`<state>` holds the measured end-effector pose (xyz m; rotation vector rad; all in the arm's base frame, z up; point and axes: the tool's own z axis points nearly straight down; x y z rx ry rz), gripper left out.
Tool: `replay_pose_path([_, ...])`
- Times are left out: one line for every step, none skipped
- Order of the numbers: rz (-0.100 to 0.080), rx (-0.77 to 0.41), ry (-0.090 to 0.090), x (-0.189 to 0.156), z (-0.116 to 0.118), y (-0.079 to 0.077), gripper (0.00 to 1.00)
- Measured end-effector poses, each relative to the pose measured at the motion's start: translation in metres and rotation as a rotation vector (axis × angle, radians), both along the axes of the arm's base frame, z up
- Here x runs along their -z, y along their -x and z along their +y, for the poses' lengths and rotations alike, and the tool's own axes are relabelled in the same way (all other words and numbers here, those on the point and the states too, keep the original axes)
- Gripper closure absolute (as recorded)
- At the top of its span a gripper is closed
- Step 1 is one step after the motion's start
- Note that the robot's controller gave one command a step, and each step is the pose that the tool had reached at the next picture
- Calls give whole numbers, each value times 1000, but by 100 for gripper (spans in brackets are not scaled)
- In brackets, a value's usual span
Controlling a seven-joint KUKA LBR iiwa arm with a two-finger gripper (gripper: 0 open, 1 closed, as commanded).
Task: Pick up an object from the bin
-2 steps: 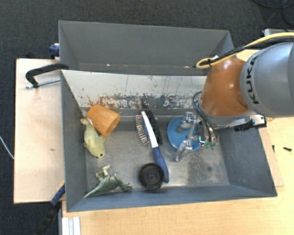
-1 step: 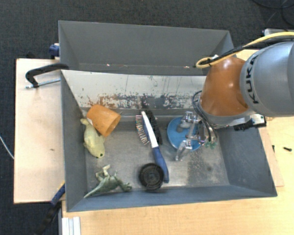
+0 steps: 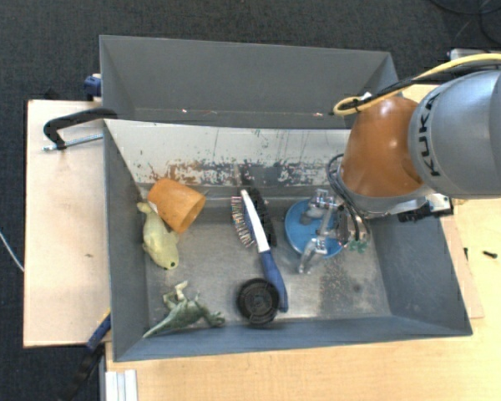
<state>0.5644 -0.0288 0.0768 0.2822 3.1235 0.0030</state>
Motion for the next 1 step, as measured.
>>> replay_pose_path([4,1,1,-2,-1,0,100])
